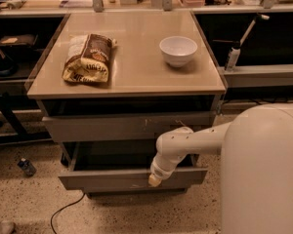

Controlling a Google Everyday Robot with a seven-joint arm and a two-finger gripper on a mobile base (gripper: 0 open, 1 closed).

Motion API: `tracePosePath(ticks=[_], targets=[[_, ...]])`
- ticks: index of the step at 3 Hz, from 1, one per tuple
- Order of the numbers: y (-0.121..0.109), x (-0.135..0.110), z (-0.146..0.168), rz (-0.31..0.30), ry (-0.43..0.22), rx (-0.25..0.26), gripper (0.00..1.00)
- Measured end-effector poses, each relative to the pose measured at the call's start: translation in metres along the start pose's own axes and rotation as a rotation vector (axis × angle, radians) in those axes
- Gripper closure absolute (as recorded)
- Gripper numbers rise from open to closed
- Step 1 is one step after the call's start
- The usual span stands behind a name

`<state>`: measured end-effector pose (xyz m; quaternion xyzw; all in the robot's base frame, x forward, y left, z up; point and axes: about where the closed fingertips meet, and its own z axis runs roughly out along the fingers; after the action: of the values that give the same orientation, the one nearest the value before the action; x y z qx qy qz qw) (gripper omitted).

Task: Close middle drawer

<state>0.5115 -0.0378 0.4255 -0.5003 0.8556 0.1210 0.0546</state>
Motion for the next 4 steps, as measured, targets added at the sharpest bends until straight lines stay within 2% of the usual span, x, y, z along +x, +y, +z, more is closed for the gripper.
tracePosePath(ticks=[1, 4], targets=[[0.0, 0.0001, 0.0006, 0.0, 0.001, 0.0, 0.82], [0.0, 0.0001, 0.0007, 0.0, 0.001, 0.0, 0.12]])
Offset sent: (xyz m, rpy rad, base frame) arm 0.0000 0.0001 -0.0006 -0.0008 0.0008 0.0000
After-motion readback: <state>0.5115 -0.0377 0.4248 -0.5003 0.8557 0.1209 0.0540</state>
